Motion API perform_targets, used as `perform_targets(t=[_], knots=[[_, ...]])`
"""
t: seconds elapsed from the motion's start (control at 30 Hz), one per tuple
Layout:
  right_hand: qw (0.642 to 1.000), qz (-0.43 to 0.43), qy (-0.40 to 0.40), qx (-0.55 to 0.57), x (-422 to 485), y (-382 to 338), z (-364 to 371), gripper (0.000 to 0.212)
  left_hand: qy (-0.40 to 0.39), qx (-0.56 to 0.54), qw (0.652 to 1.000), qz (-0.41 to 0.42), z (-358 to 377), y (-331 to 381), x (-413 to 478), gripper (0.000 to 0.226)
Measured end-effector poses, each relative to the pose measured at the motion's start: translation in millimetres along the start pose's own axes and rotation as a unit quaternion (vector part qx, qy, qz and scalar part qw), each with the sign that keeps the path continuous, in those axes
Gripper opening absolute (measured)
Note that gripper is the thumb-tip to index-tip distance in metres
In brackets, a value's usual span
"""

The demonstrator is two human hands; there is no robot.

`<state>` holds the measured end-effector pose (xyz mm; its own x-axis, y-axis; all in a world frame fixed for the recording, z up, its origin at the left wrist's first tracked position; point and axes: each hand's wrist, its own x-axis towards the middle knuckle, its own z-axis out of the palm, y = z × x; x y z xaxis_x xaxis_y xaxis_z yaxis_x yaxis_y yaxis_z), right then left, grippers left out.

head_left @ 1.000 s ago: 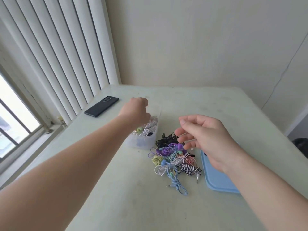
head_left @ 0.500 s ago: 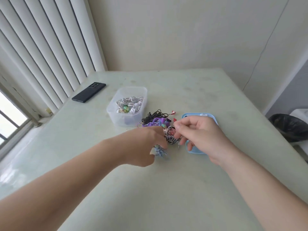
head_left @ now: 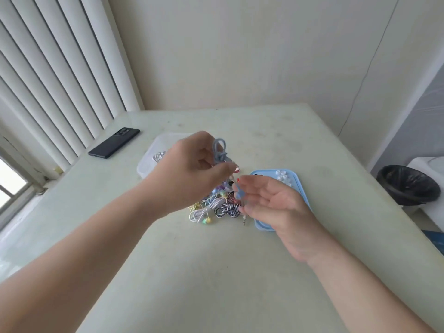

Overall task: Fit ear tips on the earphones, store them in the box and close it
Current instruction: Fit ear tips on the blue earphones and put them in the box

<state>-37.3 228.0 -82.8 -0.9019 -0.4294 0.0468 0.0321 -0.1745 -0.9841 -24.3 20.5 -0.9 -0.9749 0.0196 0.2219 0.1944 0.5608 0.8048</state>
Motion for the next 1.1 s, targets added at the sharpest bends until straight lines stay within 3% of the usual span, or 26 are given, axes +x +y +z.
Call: perform_targets(t=[0.17, 0.3, 0.47, 0.53, 0.6, 0.7, 0.8, 0.9, 0.97, 1.1], knots=[[1.0, 0.006, 0.011, 0.004, 1.0, 4.9, 2.5, 0.052, 0.031, -0.109, 0.993, -0.034, 2.5, 17.5, 7.2, 0.034], [1.0, 0.0, 0.002, 0.019, 0.3, 2.0, 3.9, 0.055, -0.003, -0.249, 0.967, -0.05, 5.0, 33.0, 4.5, 0.03], [0.991, 0.024, -0.024, 0.128, -5.7, -9.8, 0.6, 0.032, -0.031, -0.34, 0.935, -0.092, 9.0, 27.9, -1.3, 0.015], [0.99, 0.029, -0.005, 0.14, -7.2, -14.1, -4.5, 0.024, -0.021, -0.376, 0.918, -0.122, 11.0, 17.1, -5.7, 0.023], [0.99, 0.036, 0.016, 0.139, -6.1, -15.4, -8.3, 0.028, -0.024, -0.403, 0.903, -0.145, 17.2, 4.5, -11.6, 0.033], [0.99, 0.048, 0.048, 0.125, -3.9, -13.3, -10.9, 0.026, -0.061, -0.413, 0.896, -0.152, 36.5, -10.2, -20.3, 0.029], [0.993, 0.04, 0.083, 0.073, -2.1, -8.6, -15.6, 0.023, -0.098, -0.428, 0.888, -0.139, 55.7, -18.3, -23.4, 0.03], [0.994, 0.018, 0.107, -0.005, -1.0, -7.2, -21.1, 0.019, -0.132, -0.489, 0.855, -0.111, 65.5, -25.6, -26.1, 0.041], [0.995, 0.02, 0.096, -0.027, 0.0, -5.9, -21.5, 0.019, -0.143, -0.512, 0.841, -0.101, 71.1, -29.5, -28.0, 0.052], [0.998, 0.042, 0.048, 0.027, -1.3, -6.0, -16.3, 0.024, -0.11, -0.526, 0.835, -0.115, 71.9, -30.4, -29.9, 0.034]])
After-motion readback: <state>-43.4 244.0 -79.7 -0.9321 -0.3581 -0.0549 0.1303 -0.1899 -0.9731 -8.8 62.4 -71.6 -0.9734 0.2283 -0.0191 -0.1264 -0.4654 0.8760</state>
